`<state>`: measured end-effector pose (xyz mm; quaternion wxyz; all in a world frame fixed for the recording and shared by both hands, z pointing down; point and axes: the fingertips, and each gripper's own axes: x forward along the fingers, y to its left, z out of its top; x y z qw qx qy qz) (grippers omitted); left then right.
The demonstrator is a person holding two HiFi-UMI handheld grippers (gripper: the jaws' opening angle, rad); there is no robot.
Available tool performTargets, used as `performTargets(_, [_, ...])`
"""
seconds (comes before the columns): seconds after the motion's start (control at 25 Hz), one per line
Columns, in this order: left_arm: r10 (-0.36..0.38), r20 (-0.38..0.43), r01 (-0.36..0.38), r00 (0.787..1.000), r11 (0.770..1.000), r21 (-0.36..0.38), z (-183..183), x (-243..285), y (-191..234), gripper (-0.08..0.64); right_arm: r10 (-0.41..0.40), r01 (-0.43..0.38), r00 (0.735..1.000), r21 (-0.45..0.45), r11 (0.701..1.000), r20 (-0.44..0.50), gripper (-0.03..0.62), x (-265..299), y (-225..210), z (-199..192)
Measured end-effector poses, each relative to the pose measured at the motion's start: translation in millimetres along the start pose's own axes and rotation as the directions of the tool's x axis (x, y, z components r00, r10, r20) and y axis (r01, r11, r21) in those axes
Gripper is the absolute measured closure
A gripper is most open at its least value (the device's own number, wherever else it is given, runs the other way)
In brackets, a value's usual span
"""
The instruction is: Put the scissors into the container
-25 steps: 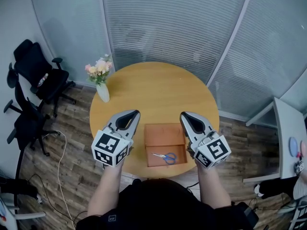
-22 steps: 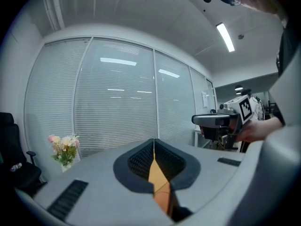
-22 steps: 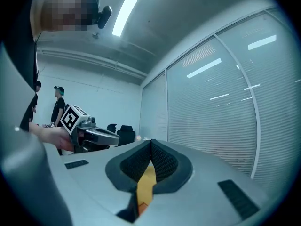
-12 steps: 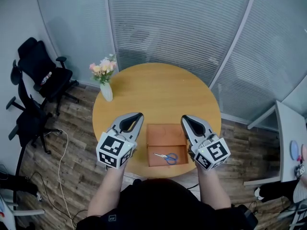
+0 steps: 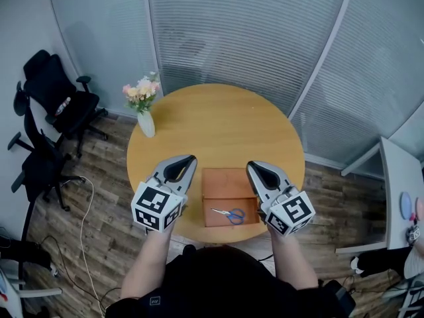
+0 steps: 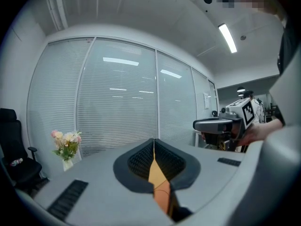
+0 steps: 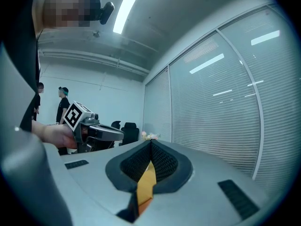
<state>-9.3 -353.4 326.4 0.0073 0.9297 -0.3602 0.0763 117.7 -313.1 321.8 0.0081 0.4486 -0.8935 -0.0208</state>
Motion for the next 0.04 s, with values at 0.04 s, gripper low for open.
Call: performTargets(0.04, [-0.001, -0.001, 0.001, 1.0, 1.0, -0.001, -0.7, 0.3, 0.2, 0.543, 0.001, -0.001, 1.0, 0.001, 1.0, -0.003, 0.557, 0.1, 0.4, -1.2])
